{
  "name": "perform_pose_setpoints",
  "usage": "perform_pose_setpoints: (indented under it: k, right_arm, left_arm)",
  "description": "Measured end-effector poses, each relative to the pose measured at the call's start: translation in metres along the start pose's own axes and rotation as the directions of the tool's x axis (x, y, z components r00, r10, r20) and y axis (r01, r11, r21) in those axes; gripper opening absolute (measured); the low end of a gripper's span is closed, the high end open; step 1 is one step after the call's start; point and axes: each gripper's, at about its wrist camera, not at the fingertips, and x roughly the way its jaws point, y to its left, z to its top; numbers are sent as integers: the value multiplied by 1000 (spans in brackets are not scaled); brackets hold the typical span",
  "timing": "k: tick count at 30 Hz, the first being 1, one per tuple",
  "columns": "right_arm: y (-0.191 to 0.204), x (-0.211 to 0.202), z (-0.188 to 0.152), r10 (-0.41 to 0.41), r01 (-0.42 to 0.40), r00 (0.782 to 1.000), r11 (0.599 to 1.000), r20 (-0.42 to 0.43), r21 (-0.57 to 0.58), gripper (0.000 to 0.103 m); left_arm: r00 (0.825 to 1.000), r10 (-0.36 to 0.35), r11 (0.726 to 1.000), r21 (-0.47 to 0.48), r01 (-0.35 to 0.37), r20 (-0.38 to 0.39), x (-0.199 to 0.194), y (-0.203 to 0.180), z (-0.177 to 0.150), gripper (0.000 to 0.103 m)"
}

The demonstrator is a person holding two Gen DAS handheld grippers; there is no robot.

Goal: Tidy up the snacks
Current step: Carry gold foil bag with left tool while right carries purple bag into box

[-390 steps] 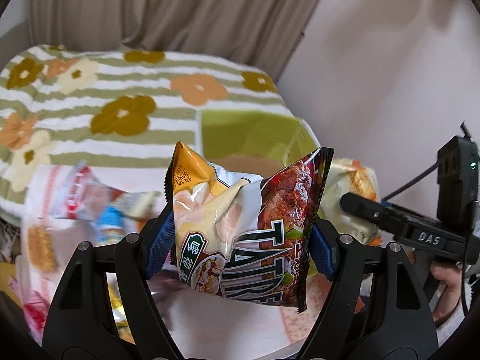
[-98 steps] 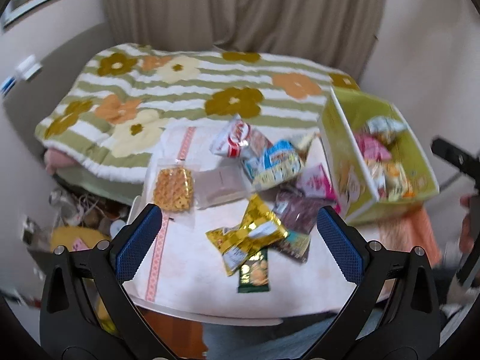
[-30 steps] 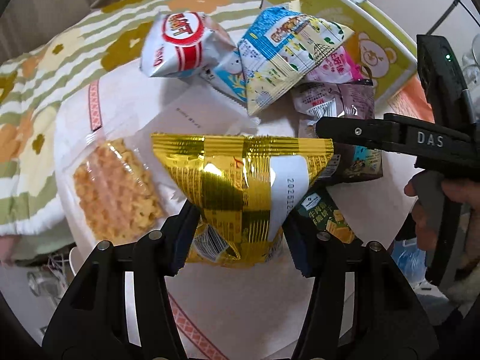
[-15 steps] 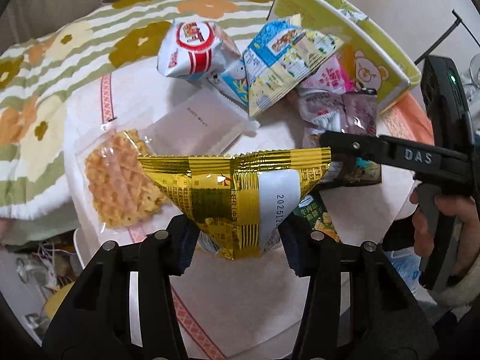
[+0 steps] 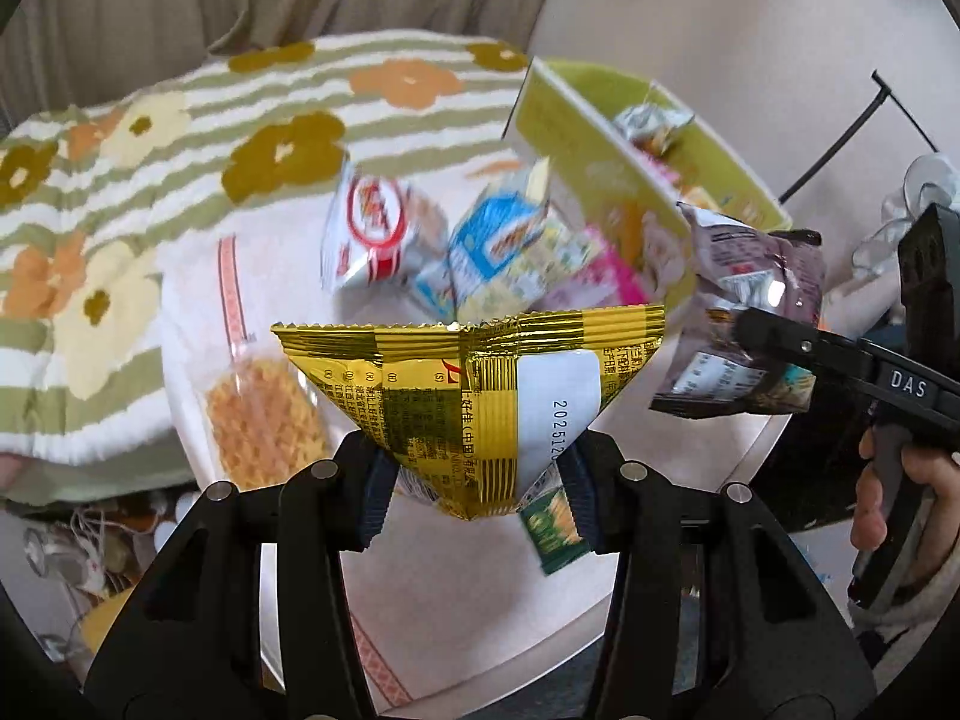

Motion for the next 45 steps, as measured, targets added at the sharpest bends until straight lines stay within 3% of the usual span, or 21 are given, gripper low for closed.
perform_pose_setpoints:
  k: [6, 10, 20, 29, 39, 41, 43, 45]
  right_arm:
    - [-27, -31, 33, 21, -19, 997, 1000, 73, -23, 62]
    - [-48, -43, 59, 32, -26, 997, 996, 74, -82, 62]
    - [-122, -67, 128, 66, -50, 996, 975, 66, -216, 62]
    - [-165, -49, 161, 89, -87, 996, 973, 3, -213, 62]
    - [-184, -24, 172, 82, -88, 995, 987, -50, -137, 62]
    - [-183, -21, 175, 74, -81, 996, 987, -54, -136, 62]
    - [-183, -19, 177, 73, -79, 996, 989, -49, -127, 62]
    - [-181, -19, 179, 72, -77, 996, 990, -45, -120, 62]
  left_arm:
    - [997, 14, 1000, -5, -14, 70, -14, -36, 33, 44]
    - [993, 28, 1000, -9, -27, 115, -11, -73, 58, 44]
    - [985, 14, 999, -51, -6, 173, 33, -170, 135, 44]
    - [995, 31, 994, -104, -21, 92, 96, -200, 199, 44]
    - [998, 64, 993, -94, -66, -21, 155, -191, 222, 45]
    - [997, 66, 992, -108, -71, -42, 163, -187, 227, 50]
    - [995, 57, 989, -132, -66, -78, 172, -182, 230, 86]
    - [995, 59, 986, -149, -70, -75, 173, -178, 230, 94]
